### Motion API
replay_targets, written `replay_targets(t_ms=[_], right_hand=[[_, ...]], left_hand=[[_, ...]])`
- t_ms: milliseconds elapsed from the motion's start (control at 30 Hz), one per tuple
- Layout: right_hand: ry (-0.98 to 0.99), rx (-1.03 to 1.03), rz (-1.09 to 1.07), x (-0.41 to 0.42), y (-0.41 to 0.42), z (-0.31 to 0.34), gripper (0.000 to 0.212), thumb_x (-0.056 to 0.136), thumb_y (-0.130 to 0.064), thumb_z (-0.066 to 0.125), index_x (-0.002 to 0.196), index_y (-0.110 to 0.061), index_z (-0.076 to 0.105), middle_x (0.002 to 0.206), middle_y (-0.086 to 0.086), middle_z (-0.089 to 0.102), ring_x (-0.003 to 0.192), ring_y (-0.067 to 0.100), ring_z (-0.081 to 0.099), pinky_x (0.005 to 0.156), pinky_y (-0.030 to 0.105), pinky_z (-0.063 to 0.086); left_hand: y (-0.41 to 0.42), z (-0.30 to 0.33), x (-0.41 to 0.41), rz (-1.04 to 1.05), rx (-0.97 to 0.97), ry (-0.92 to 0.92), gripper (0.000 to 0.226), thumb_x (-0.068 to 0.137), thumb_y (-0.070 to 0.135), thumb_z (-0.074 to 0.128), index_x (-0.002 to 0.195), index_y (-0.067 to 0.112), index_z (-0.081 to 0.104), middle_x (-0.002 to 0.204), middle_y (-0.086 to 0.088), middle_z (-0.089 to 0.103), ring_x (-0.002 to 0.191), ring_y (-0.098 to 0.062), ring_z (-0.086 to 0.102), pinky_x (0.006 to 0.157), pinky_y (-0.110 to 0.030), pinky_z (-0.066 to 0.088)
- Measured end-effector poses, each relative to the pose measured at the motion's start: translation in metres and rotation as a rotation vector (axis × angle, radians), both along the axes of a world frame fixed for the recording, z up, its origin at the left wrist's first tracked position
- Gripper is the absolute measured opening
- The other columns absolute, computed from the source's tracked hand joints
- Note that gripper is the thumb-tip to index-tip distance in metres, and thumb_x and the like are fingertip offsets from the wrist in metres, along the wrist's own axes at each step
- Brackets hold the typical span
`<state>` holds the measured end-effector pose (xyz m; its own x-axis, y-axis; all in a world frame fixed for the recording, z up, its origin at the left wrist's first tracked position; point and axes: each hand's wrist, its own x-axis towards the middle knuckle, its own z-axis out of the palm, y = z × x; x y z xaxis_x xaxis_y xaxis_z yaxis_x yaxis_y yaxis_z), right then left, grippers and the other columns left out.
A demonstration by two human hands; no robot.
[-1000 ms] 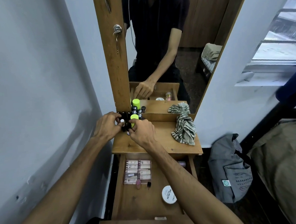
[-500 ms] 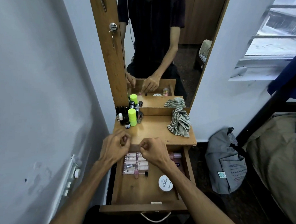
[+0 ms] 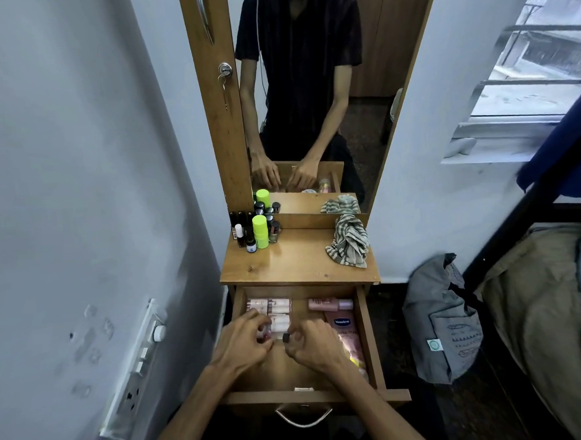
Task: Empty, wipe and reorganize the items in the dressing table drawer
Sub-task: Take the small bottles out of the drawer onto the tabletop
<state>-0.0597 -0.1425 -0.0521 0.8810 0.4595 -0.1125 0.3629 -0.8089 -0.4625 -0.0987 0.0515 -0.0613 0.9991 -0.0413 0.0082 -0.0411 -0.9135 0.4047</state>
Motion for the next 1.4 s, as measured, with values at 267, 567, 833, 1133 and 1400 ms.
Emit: replay_targets(t_ms=[267, 567, 833, 1133, 1400], right_hand=[[-0.005, 0.078, -0.044, 0.0, 0.006, -0.004, 0.02, 0.087, -0.039, 0.071, 0.098, -0.023, 0.077, 0.093, -0.008, 0.076, 0.078, 0.007, 0.067, 0.076, 0.027, 0.057], [0.007, 0.24, -0.068, 0.011, 0.003, 0.011, 0.009, 0.078, -0.029, 0.071, 0.074, -0.022, 0.076, 0.067, -0.011, 0.071, 0.062, 0.005, 0.066, 0.055, 0.015, 0.053], [-0.146, 0.48, -0.09, 0.064, 0.018, 0.069, 0.01, 0.075, -0.033, 0.075, 0.081, -0.025, 0.076, 0.071, -0.017, 0.072, 0.066, -0.004, 0.068, 0.061, 0.018, 0.058], [-0.238, 0.403, -0.087, 0.117, 0.063, 0.099, 0.011, 0.079, -0.033, 0.073, 0.086, -0.026, 0.077, 0.079, -0.014, 0.074, 0.07, 0.001, 0.068, 0.067, 0.026, 0.057], [-0.249, 0.281, -0.061, 0.139, 0.1, 0.094, 0.021, 0.084, -0.03, 0.072, 0.104, -0.025, 0.078, 0.093, -0.008, 0.078, 0.09, 0.017, 0.073, 0.076, 0.034, 0.059]], left_hand=[[-0.001, 0.0, -0.008, 0.059, -0.046, -0.001, 0.027, 0.086, 0.033, 0.067, 0.113, 0.031, 0.069, 0.113, 0.017, 0.064, 0.093, -0.001, 0.061, 0.082, -0.016, 0.048], [0.015, 0.02, -0.006, 0.149, -0.226, -0.088, 0.021, 0.073, 0.03, 0.082, 0.091, 0.031, 0.073, 0.092, 0.022, 0.066, 0.077, 0.002, 0.06, 0.072, -0.021, 0.054], [0.049, 0.078, 0.028, 0.187, -0.32, -0.27, 0.021, 0.075, 0.016, 0.084, 0.093, 0.024, 0.075, 0.086, 0.024, 0.063, 0.078, 0.004, 0.06, 0.068, -0.007, 0.043], [0.075, 0.106, 0.091, 0.267, -0.253, -0.315, 0.016, 0.074, 0.017, 0.077, 0.082, 0.03, 0.072, 0.087, 0.017, 0.065, 0.07, -0.012, 0.061, 0.066, -0.032, 0.055], [0.087, 0.091, 0.127, 0.236, -0.172, -0.274, 0.017, 0.078, 0.018, 0.071, 0.091, 0.03, 0.072, 0.097, 0.011, 0.066, 0.072, -0.016, 0.059, 0.07, -0.038, 0.056]])
